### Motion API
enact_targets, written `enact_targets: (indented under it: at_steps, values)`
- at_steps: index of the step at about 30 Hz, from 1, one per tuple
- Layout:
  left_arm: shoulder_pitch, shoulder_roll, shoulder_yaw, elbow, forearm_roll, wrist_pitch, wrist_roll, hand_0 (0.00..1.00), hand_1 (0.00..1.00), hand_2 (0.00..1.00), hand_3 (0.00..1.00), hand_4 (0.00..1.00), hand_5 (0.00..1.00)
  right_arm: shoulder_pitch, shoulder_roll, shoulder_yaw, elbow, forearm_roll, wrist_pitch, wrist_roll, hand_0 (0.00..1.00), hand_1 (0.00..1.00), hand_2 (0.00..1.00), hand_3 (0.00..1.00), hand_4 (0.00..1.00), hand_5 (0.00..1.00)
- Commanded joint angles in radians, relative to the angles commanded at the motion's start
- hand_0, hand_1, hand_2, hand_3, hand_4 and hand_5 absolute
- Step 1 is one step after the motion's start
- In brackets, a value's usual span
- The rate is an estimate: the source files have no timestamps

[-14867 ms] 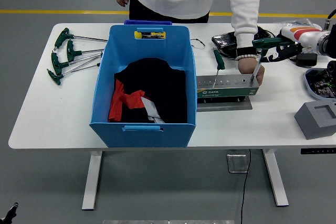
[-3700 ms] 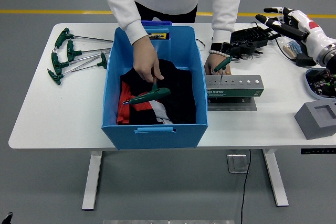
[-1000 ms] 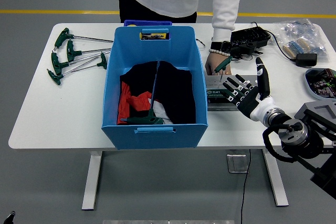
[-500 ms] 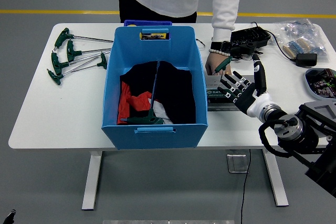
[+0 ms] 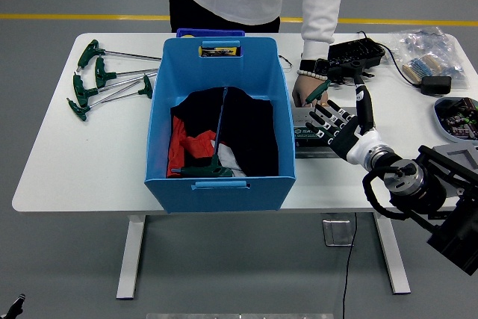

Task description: Lift tool from toolbox,place it in box,lift tool from toolbox,place it in box

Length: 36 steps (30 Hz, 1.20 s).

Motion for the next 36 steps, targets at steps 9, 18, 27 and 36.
enact_targets:
  at_steps: [9, 18, 27, 36]
  values:
    - [-0.001, 0.001, 0.004, 0.000, -0.002, 0.000, 0.001, 0.898, 0.911, 0.914, 0.758, 0.705, 0.789, 0.017, 0.009, -0.005, -0.036, 0.004, 0.007, 0.001, 0.622, 0.620, 0.774, 0.915, 0.997, 0.905]
    - [-0.006, 0.004, 0.024, 0.000, -0.016, -0.003, -0.005, 0.898, 0.912, 0.913, 0.757, 0.705, 0.789, 0.036, 0.020, -0.013, -0.076, 0.012, 0.016, 0.002, 0.622, 0.620, 0.774, 0.915, 0.998, 0.904]
    - [-0.010, 0.007, 0.034, 0.000, -0.020, -0.004, -0.005, 0.898, 0.912, 0.914, 0.759, 0.705, 0.790, 0.050, 0.034, -0.013, -0.104, 0.011, 0.018, -0.001, 0.623, 0.620, 0.774, 0.915, 0.998, 0.904]
    - [-0.009, 0.009, 0.020, 0.000, -0.007, -0.001, 0.000, 0.898, 0.912, 0.915, 0.759, 0.705, 0.791, 0.048, 0.026, -0.013, -0.075, 0.004, 0.012, -0.005, 0.623, 0.620, 0.774, 0.915, 0.998, 0.903]
